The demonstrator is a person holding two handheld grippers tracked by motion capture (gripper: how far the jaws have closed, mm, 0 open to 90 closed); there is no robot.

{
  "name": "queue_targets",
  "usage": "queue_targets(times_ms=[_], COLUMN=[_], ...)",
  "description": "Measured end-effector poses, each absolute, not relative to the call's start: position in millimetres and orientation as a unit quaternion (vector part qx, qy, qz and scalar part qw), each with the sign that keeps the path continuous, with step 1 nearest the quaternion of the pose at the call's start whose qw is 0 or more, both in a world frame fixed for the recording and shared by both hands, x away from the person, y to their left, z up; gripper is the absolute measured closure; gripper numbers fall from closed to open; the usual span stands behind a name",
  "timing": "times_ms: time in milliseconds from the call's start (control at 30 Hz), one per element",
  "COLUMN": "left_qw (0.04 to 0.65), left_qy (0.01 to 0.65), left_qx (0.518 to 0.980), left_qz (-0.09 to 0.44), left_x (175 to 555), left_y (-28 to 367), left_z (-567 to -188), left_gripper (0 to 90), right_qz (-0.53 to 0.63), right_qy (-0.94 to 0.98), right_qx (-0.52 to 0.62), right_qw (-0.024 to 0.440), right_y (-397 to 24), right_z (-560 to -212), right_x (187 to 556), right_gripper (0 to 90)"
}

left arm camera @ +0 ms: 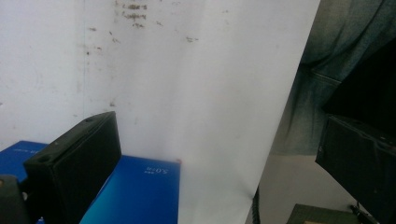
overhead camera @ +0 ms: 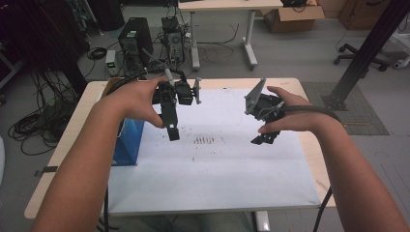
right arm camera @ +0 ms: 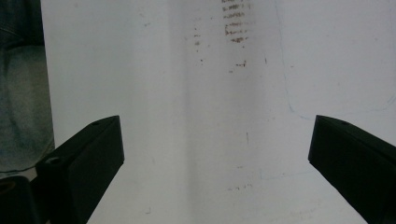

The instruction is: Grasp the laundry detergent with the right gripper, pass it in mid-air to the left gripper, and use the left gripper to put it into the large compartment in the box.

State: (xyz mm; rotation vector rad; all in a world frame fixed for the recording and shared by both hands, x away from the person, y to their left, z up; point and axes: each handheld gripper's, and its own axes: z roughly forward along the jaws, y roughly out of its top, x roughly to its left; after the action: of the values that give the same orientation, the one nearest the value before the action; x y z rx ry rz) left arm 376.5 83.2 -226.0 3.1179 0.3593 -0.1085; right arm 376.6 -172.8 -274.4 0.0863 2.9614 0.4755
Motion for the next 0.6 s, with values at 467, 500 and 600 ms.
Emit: queue_targets(times_ms=[467,500,600], left_qw=[-0.003,-0.003,-0.004], left_qy=[0.117,0.117,0.12], left_qx=[0.992,0.992,0.992], left_qz=[-0.037,-0.037,-0.036], left_x=[375.6,375.6,375.8], left_y=[87.2,87.2,88.4], left_z=[-227.8,-227.8,-228.3], left_gripper=[0.3,0.2,0.2], right_qz=[0.12,0.119,0.117], right_qy=[0.99,0.99,0.99], right_qx=[0.024,0.023,0.024], right_qw=[0.073,0.072,0.071], right_y=[-169.3,-169.3,-169.2], right_z=[-272.6,-272.1,-272.0], right_x=[378.1,378.3,378.8], right_gripper=[3.6,3.6,3.5])
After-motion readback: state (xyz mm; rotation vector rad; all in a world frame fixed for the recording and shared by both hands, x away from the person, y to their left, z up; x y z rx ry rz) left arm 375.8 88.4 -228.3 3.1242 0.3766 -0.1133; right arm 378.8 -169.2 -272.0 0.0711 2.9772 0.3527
